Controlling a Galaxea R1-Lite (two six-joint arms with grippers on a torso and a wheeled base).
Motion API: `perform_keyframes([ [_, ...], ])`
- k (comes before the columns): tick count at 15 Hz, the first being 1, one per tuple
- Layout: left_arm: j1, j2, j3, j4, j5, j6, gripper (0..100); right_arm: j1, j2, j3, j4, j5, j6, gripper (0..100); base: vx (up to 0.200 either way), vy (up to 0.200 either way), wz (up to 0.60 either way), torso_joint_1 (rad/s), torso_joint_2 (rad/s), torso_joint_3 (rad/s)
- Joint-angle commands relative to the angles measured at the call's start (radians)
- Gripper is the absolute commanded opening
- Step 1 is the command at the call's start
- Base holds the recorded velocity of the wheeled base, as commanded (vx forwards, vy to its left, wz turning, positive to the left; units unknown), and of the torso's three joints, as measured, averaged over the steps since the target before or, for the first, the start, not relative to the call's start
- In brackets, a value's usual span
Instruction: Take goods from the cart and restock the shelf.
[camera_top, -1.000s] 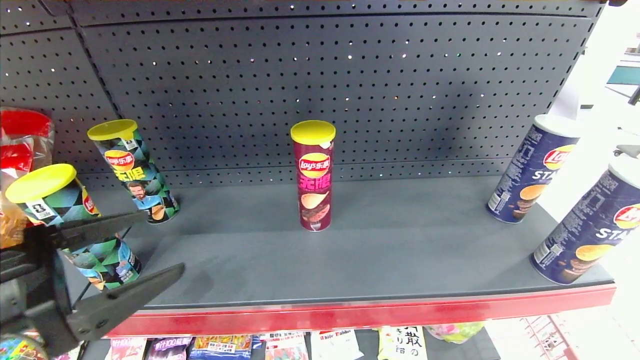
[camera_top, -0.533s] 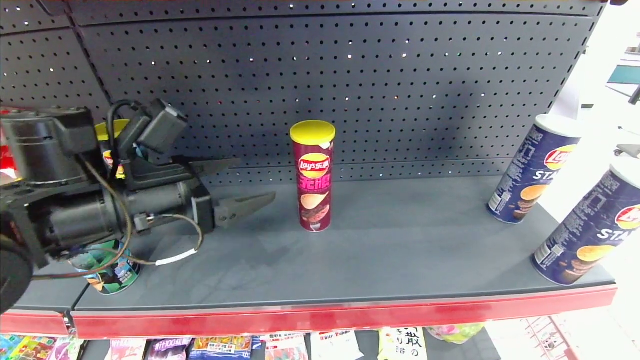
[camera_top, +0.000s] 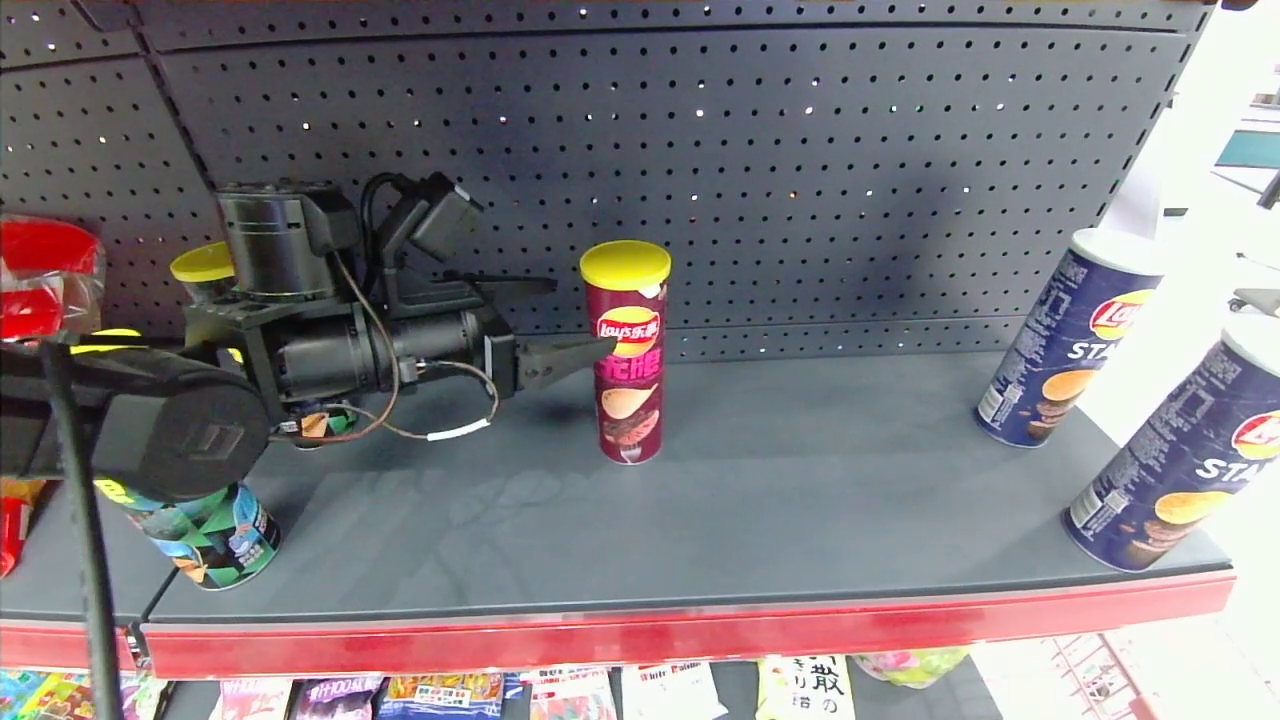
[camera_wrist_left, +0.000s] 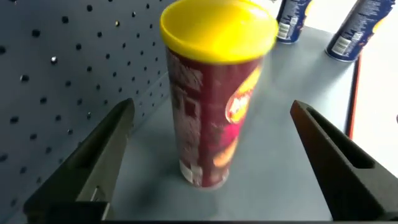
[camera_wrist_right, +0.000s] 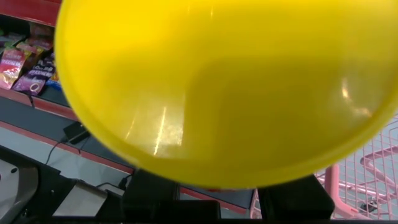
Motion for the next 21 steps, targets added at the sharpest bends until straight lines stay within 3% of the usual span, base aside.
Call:
perform_keyframes([
  [1,-0.007,0.055,-0.048,0.001,0.000,0.000,100,0.000,0.002,0.000,0.001,0.001,0.000,0,0.000,0.000,0.00,0.000,0.00,0.000],
  [5,-0.033,0.107,-0.117,0.007,0.000,-0.002,100,0.000,0.002,0.000,0.001,-0.007,0.000,0,0.000,0.000,0.00,0.000,0.00,0.000],
  [8,-0.036,0.125,-0.201,0.101,0.002,0.001,100,0.000,0.002,0.000,-0.001,-0.013,0.000,0,0.000,0.000,0.00,0.000,0.00,0.000],
  [11,-0.036,0.165,-0.264,0.116,0.002,0.003,100,0.000,0.002,0.000,-0.001,-0.013,0.000,0,0.000,0.000,0.00,0.000,0.00,0.000],
  [21,-0.076,0.216,-0.309,0.116,0.002,0.003,100,0.000,0.002,0.000,-0.001,-0.015,0.003,0,0.000,0.000,0.00,0.000,0.00,0.000],
])
